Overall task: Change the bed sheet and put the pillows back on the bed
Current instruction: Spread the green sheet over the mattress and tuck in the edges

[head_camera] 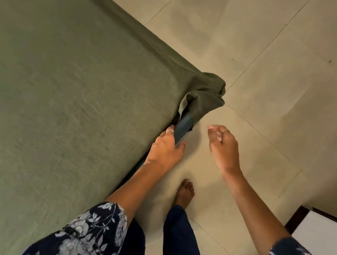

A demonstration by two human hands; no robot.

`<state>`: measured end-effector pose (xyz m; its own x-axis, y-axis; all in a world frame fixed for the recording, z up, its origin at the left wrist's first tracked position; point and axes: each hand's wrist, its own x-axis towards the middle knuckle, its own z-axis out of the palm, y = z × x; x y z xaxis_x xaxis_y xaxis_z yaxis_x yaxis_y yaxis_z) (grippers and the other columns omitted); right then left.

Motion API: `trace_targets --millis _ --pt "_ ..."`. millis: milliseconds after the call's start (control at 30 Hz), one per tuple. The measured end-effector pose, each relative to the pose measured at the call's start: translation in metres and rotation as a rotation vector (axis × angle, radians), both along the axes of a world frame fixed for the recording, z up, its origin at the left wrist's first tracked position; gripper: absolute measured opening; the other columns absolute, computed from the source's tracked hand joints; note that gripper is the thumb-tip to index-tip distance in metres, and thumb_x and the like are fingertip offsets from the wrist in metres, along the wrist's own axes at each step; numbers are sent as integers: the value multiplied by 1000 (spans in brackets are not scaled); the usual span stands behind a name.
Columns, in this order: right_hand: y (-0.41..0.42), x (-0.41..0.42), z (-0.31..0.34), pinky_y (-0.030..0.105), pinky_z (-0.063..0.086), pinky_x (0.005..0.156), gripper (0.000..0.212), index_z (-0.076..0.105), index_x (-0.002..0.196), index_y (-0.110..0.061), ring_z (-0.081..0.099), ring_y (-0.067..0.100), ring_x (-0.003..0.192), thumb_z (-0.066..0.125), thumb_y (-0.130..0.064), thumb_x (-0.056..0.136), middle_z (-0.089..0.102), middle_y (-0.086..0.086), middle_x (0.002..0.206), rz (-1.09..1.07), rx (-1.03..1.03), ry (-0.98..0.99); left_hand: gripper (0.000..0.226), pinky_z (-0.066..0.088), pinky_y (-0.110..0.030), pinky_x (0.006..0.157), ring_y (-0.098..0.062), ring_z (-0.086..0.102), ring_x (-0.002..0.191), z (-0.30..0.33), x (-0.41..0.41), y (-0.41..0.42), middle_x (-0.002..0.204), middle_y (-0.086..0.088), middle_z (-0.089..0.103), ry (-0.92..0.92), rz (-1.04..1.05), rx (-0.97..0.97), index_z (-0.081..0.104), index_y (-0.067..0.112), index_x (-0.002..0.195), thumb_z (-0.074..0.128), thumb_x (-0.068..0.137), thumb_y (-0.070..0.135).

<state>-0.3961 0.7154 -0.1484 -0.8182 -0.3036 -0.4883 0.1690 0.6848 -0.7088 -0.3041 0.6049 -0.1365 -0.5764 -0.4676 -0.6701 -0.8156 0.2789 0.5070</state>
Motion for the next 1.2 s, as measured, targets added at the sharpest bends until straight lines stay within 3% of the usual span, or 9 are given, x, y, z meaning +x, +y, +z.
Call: trace_targets --millis 100,200,267,367,433,667,833,1000,1200 --pt "0 -6 -22 35 51 80 64 47 128 -6 56 27 106 42 -59 93 54 15 122 -498 -30 -725 51 37 -36 102 -33 50 124 12 -2 3 136 -16 52 115 71 -102 38 8 144 51 96 19" --pt "-20 -12 -34 47 50 90 78 47 123 -2 58 31 97 40 -70 86 55 18 110 -669 -251 -1014 49 40 -39 104 -30 50 124 19 -8 2 139 -13 49 284 38 -223 40 6 141 53 93 11" --pt "-39 -19 -35 43 51 93 73 52 118 -2 60 27 93 44 -68 87 60 15 104 -704 -381 -1046 52 39 -34 105 -26 47 126 20 -18 -1 141 -12 44 353 -17 -269 39 5 141 55 92 7" --pt "-58 -33 -28 23 54 54 21 57 97 -5 56 19 70 49 -24 99 58 12 84 -817 -443 -912 59 32 -24 107 -24 43 131 18 -32 -2 144 -12 41 352 -51 -204 34 4 144 57 90 7" --pt "-59 -46 -24 18 47 41 18 55 84 -2 51 19 59 41 2 96 54 14 75 -870 -479 -808 62 32 -27 108 -25 43 131 15 -41 4 144 -13 43 305 -77 -152 29 5 147 57 92 11" --pt "-55 -73 -8 25 53 56 7 57 96 -3 58 22 72 52 -8 96 59 14 87 -863 -521 -731 76 25 -35 116 -23 24 142 8 -55 32 156 -10 19 223 -101 -229 7 6 153 53 92 12" --pt "-53 -81 -4 30 50 61 32 48 120 -25 61 24 83 52 -5 95 59 10 102 -792 -529 -767 81 21 -39 117 -21 15 146 4 -59 39 160 -9 8 128 -143 -284 -5 6 152 51 94 18" --pt "-61 -94 -3 18 51 72 30 65 114 -9 62 3 76 52 4 90 65 -2 95 -308 -518 -260 85 27 -32 112 -23 25 143 8 -81 25 159 -10 17 93 -11 -167 1 7 153 58 92 26" --pt "-67 -123 -15 47 16 114 44 50 138 -26 30 15 137 39 -41 98 51 -5 138 856 311 382 68 40 -36 101 -30 49 126 7 -118 -8 135 -14 53 -131 -3 -16 37 5 141 61 88 42"
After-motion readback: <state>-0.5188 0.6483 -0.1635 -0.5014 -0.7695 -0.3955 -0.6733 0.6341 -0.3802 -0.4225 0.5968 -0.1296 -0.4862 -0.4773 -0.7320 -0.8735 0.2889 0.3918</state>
